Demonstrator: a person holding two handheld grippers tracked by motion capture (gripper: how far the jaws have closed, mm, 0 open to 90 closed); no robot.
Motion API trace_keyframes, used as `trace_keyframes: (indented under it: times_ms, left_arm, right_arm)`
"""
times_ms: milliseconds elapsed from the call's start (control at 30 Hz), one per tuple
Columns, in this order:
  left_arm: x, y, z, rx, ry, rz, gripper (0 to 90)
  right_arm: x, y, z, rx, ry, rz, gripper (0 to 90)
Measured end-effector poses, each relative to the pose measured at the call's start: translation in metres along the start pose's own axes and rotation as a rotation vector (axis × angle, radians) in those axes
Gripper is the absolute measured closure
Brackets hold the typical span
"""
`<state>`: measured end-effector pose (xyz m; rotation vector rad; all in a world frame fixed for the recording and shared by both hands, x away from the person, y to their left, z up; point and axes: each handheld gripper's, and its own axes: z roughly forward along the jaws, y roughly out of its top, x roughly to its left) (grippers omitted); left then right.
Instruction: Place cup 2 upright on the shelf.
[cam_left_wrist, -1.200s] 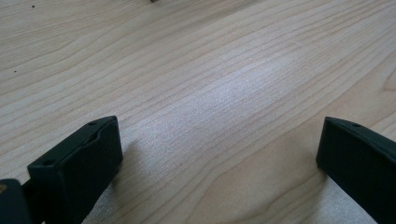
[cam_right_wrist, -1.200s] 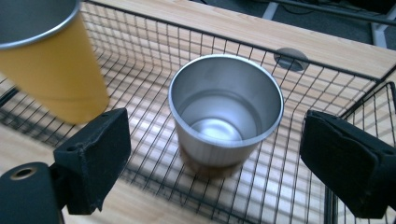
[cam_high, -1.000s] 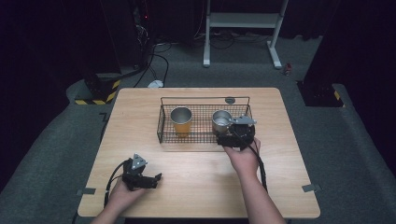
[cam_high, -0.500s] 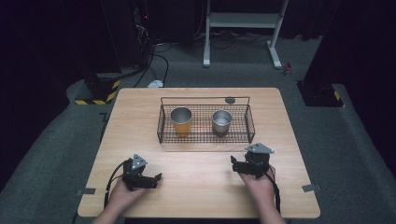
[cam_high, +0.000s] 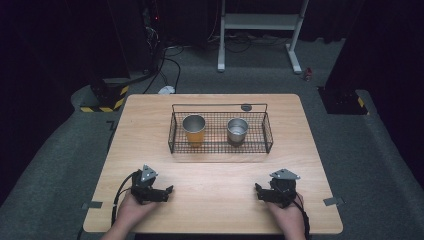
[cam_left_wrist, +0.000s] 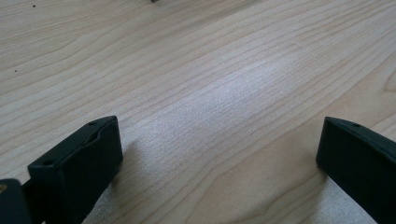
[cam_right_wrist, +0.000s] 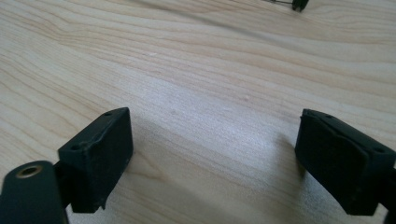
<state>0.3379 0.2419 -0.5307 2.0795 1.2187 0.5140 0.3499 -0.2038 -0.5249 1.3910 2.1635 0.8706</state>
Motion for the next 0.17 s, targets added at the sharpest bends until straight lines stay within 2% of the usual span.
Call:
trace_keyframes:
  times_ms: [167]
  left_arm:
    - [0.0001,-0.0001,-0.0002,0.000,0.005,0.001,0.7]
  right_arm:
    - [0.0005,0.0006,0.0006,0.008,0.000,0.008,8.4]
